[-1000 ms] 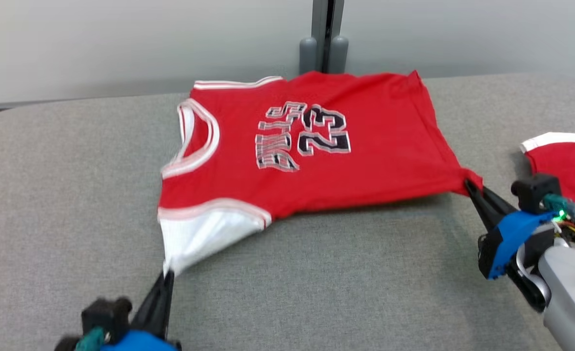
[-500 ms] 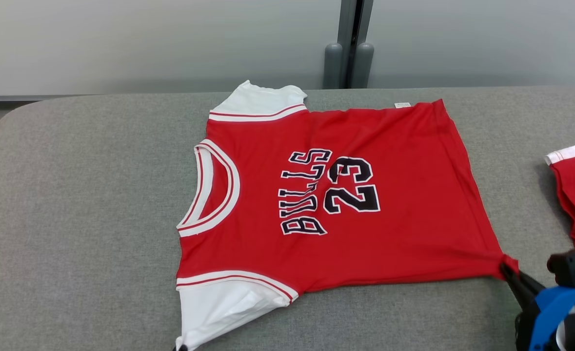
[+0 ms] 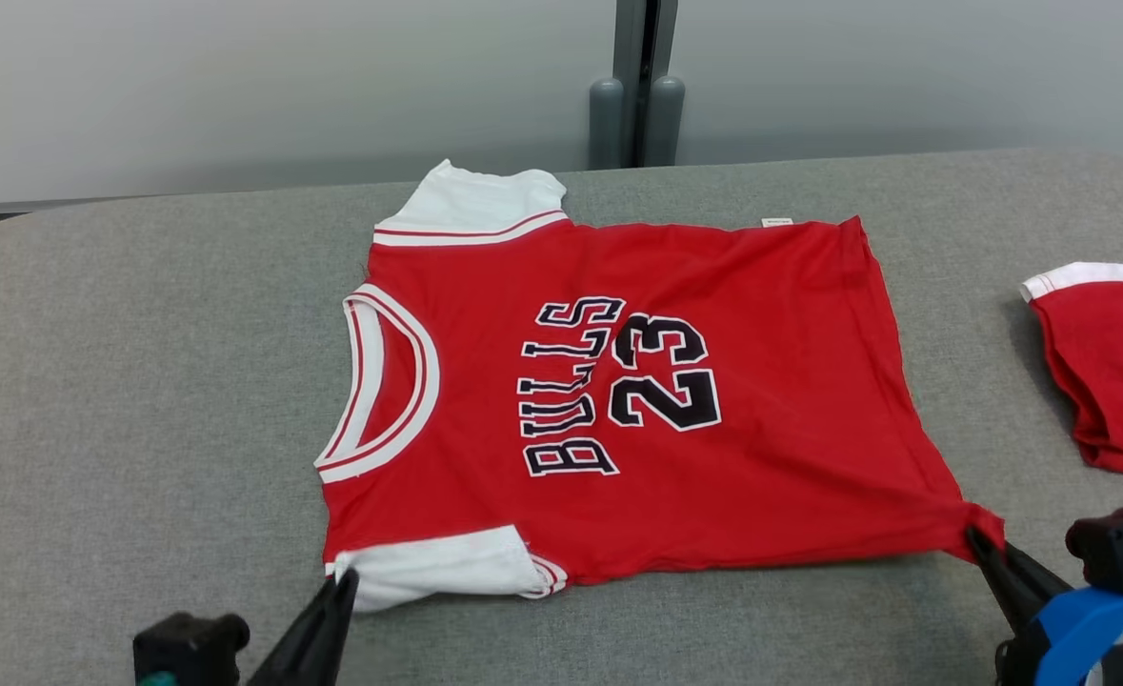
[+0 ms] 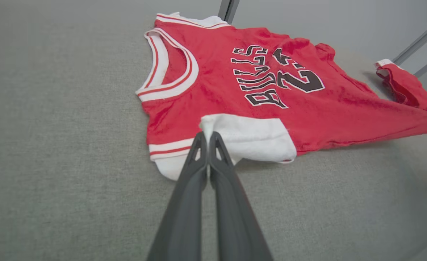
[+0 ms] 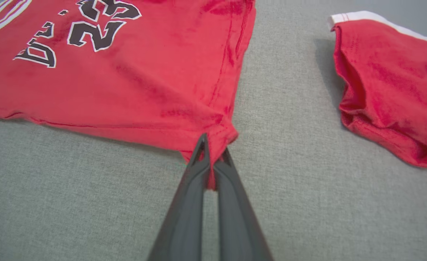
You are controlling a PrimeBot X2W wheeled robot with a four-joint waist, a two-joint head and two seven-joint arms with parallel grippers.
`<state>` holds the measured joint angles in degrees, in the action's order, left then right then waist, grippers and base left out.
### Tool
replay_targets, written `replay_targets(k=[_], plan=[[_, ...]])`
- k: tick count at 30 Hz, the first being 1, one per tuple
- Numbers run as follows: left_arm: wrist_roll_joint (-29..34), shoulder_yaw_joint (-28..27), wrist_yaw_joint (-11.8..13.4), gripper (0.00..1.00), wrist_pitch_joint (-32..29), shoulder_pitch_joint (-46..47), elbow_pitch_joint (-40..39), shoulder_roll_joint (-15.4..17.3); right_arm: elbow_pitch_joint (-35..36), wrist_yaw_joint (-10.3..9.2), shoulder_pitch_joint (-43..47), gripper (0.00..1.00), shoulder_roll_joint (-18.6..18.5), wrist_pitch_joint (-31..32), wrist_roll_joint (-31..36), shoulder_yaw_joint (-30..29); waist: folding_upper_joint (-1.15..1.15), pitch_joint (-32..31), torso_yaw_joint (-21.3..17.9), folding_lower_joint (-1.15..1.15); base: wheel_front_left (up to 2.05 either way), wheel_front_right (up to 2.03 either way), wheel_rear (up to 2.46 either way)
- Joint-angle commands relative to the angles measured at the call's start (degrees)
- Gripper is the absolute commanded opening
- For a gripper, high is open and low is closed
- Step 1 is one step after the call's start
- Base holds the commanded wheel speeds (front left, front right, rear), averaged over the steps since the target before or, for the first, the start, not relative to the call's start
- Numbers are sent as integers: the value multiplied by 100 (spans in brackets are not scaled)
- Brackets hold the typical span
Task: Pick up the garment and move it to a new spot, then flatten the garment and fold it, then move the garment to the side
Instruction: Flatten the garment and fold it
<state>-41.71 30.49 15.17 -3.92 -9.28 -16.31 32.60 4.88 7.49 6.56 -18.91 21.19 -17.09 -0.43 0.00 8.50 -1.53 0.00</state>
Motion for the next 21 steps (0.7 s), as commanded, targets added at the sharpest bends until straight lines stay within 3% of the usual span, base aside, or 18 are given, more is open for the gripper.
replay_targets(k=[1,8,16,21], plan=[[88,-37,-70,0,45,267,66,53,33,1,-188,0,-14,7,35,20,0,21,6,0,0,0,0],[530,80,-624,0,-80,1919,958,-65,-359,1,-1053,0,-223,45,-69,329,0,181,20,0,0,0,0],[814,285,-1051,0,28,3261,2189,-518,-1065,1,-1961,0,-277,-161,-182,535,0,487,-102,0,0,0,0],[992,347,-1259,0,219,3859,2803,-621,-1371,1,-2347,0,-221,-362,-162,571,0,716,-168,0,0,0,0]])
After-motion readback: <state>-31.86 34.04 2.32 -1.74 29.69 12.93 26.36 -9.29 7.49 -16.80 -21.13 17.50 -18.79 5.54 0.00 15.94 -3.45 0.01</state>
